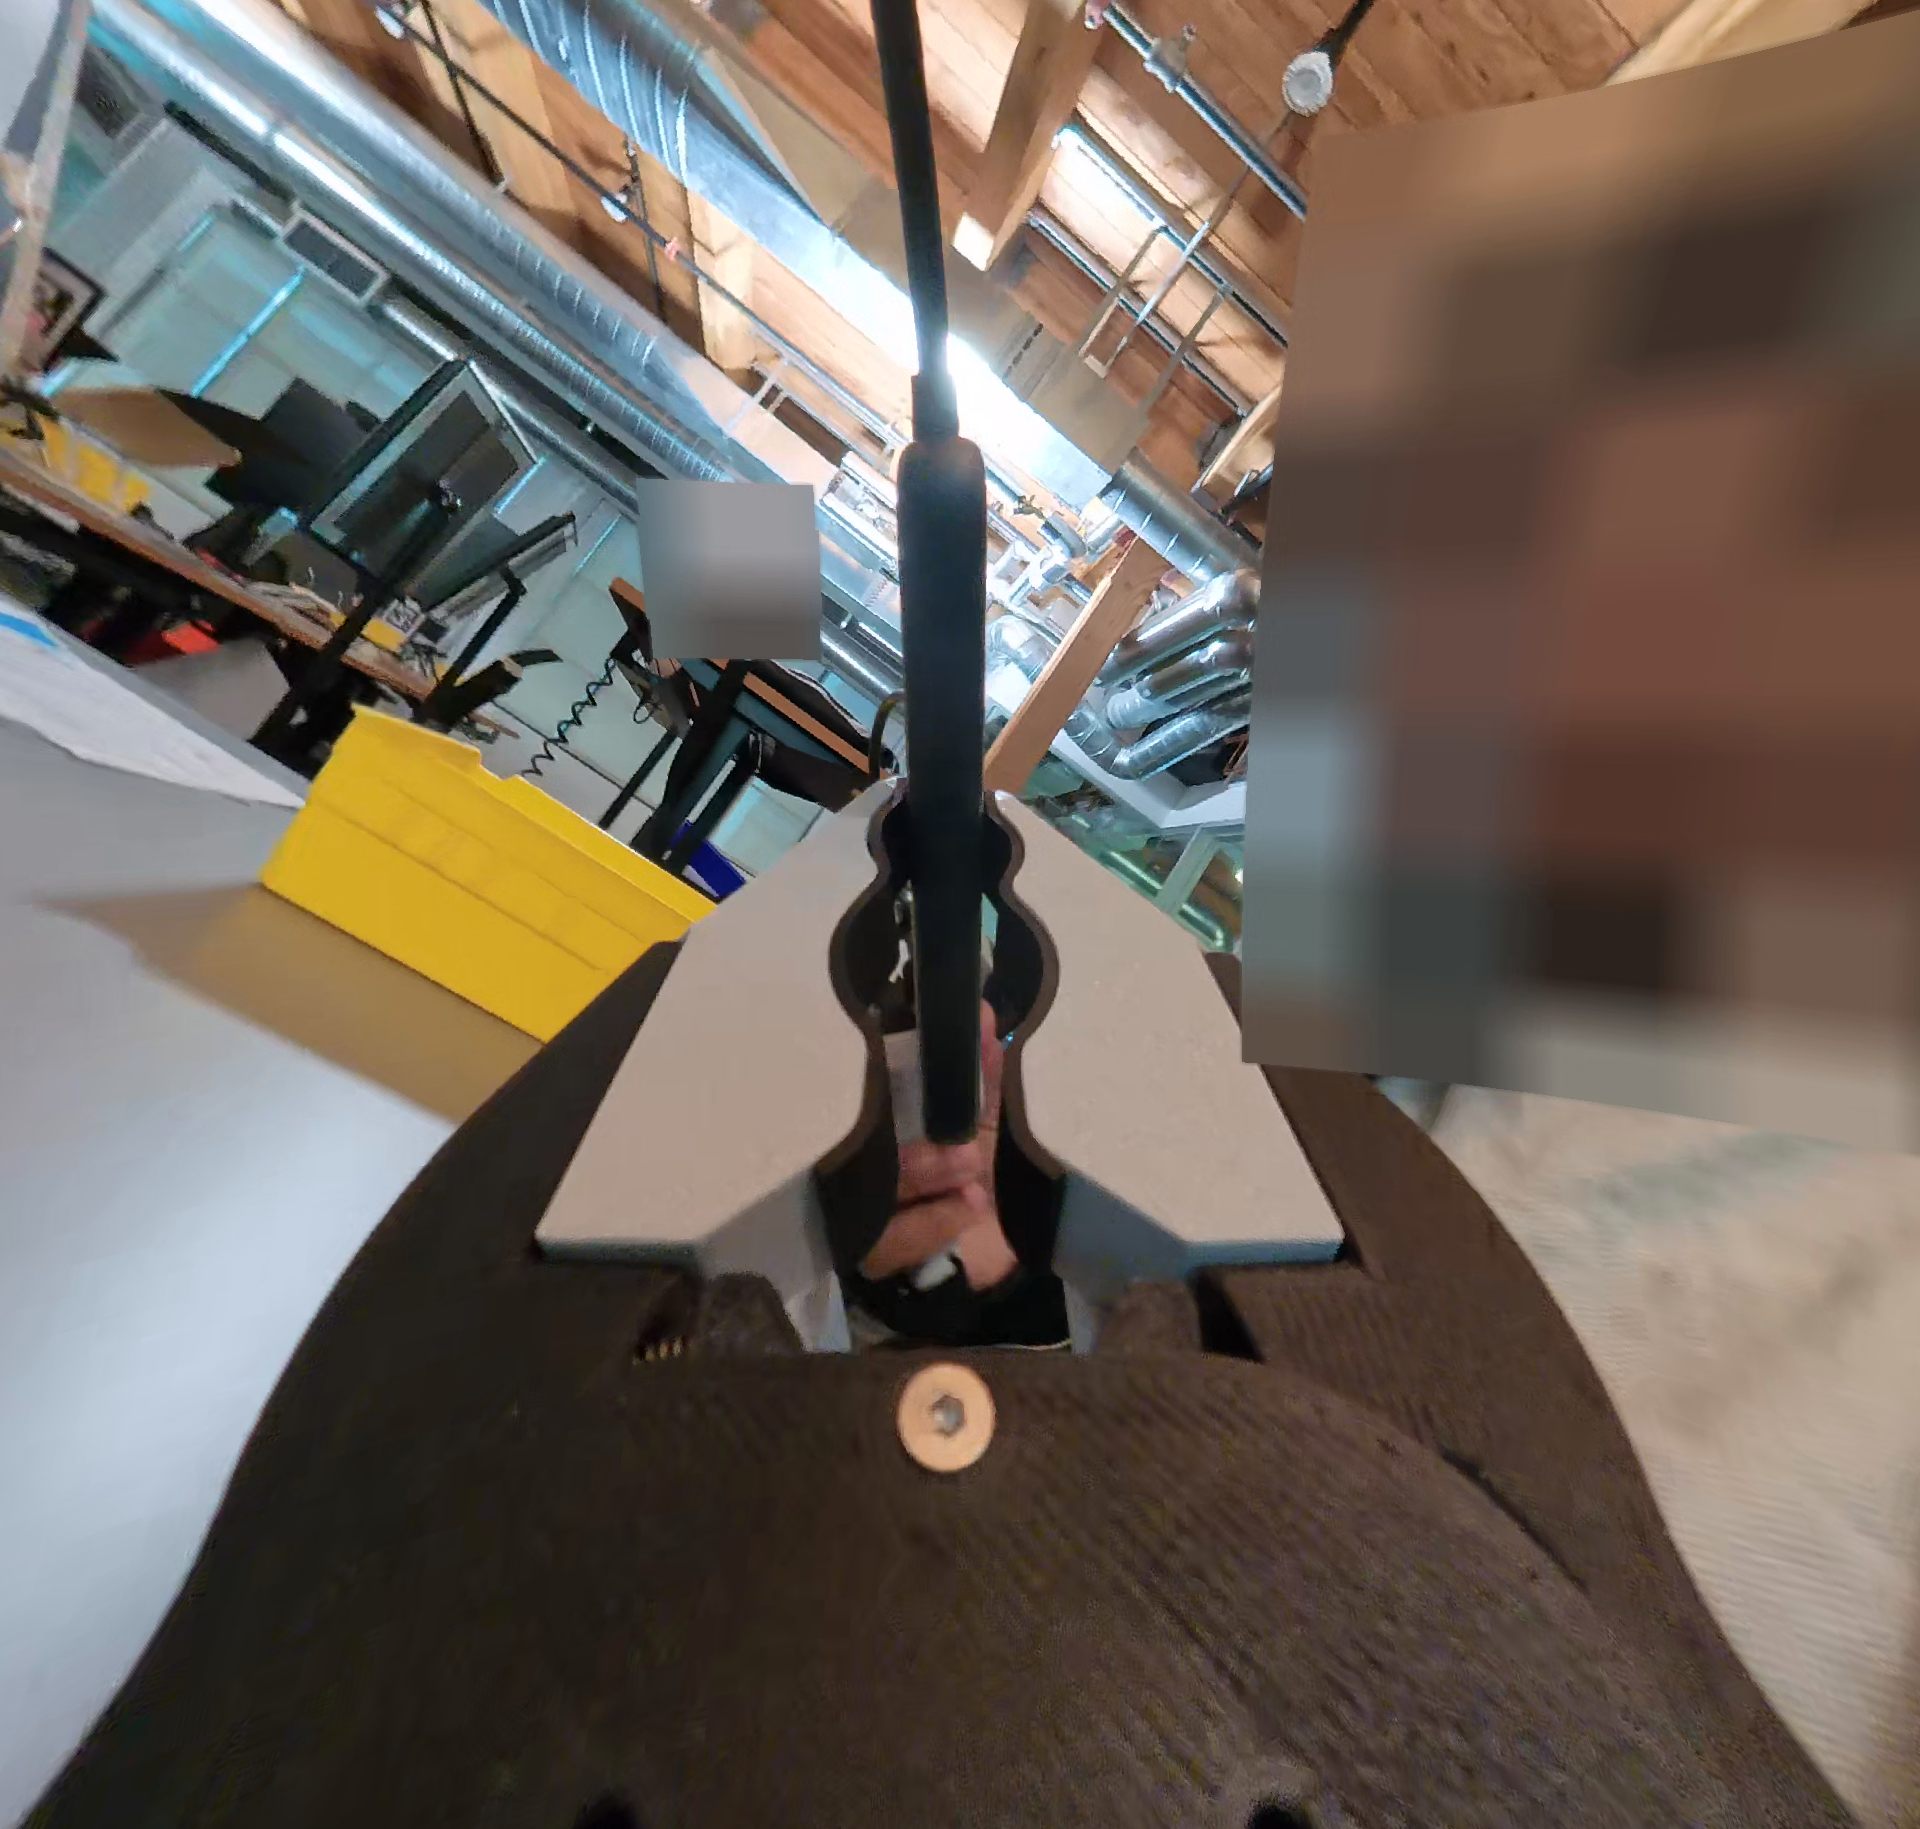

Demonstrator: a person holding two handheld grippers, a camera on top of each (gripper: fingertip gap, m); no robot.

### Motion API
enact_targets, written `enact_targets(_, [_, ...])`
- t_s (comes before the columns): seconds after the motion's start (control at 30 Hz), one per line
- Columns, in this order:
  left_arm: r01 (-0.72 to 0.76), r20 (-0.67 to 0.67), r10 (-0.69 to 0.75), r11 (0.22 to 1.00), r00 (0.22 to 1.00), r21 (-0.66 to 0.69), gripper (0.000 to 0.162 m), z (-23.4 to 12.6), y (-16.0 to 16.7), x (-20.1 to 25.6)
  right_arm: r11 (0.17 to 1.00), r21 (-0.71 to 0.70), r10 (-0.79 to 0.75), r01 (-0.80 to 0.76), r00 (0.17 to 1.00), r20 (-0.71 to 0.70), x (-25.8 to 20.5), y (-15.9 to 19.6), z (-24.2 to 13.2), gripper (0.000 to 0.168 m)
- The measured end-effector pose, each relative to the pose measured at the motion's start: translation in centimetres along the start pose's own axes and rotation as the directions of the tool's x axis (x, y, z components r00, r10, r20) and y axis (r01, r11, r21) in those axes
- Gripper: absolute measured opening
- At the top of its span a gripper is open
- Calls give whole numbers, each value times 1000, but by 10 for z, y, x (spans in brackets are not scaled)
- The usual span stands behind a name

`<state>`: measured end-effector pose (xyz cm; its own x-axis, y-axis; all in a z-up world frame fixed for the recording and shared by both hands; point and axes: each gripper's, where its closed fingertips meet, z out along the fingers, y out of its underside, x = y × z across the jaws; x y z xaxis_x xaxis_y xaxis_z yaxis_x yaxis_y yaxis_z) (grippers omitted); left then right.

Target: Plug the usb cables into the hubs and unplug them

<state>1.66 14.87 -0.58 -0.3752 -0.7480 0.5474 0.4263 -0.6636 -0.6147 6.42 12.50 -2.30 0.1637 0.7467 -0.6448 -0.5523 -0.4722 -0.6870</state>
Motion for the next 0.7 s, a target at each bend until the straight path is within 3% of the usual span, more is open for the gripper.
enact_targets(0.03, [-28, -6, 28, 1000, 1000, -2, 9, 1, 1, 3, 1000, 14, 26, -26, 1000, 3, -3, 3, 3, 5])
enact_targets(0.2, [-88, -8, 89, 996, 996, 4, 9, 3, 1, 8, 995, 80, 65, -62, 998, -23, -9, 9, 7, 5])
enact_targets(0.7, [-125, -5, 125, 991, 992, -48, 9, 8, 11, 9, 998, 49, -32, 37, 996, -86, -3, 9, 5, 5])
